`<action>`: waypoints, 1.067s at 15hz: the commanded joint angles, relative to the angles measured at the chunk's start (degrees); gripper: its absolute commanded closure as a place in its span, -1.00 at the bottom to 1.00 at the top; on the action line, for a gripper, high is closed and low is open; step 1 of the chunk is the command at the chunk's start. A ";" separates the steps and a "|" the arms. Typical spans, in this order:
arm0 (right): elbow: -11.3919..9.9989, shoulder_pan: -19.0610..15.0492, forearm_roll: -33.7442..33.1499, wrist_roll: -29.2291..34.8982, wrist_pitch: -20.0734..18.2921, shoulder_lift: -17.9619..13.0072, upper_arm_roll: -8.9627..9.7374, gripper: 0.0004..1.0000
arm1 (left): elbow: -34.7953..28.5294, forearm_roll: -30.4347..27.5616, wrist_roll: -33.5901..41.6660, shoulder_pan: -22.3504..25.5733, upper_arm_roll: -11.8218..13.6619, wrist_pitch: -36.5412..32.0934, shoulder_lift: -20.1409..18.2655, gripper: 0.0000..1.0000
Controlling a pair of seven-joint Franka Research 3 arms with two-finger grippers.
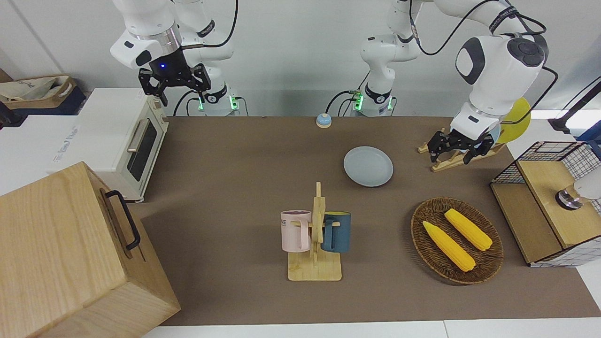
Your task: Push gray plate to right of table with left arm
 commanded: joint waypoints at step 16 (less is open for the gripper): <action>0.22 -1.16 0.59 -0.01 -0.69 -0.36 0.85 -0.97 | -1.66 -2.55 0.02 -0.10 1.34 -4.22 -0.82 -0.99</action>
